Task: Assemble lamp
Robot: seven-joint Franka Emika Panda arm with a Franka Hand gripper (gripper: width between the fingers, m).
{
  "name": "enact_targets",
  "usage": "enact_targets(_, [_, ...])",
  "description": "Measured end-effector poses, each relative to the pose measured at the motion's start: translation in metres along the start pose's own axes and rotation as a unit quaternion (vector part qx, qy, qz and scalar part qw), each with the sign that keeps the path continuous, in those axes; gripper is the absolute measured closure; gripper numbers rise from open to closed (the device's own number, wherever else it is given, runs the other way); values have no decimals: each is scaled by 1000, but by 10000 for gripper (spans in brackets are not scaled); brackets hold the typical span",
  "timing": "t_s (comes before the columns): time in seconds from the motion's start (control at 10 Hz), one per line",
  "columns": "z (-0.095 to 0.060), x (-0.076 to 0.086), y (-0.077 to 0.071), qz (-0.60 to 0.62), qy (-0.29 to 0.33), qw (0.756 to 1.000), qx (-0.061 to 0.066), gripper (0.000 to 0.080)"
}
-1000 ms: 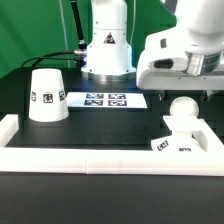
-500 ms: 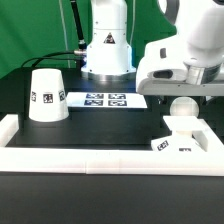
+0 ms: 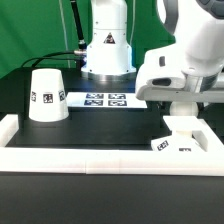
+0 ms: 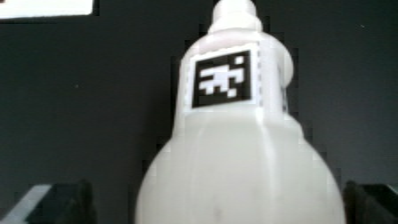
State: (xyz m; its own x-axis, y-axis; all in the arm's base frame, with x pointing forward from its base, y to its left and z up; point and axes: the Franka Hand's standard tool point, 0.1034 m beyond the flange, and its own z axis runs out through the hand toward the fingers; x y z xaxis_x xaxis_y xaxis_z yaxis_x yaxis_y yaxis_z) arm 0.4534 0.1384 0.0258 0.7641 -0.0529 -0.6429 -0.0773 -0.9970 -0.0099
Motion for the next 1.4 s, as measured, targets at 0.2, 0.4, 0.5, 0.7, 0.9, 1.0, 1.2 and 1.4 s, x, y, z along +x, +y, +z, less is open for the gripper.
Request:
enact_targets(0.2, [4,-1,-3,4,-3,1000,-3,101])
enact_targets(0.4, [11,3,-6,2,1,1000,-2,101])
enact_targets(0.5, [17,3,-6,2,1,1000,-3,101])
enact_targets(0.7, [25,0,-3,4,-3,1000,-4,101])
enact_targets(0.9, [26,0,-3,4,-3,1000,-4,101])
enact_targets(1.0, [26,0,-3,4,-3,1000,-4,101])
enact_targets(1.2, [26,0,-3,4,-3,1000,-4,228])
enact_targets(1.4, [25,0,-3,4,-3,1000,-4,225])
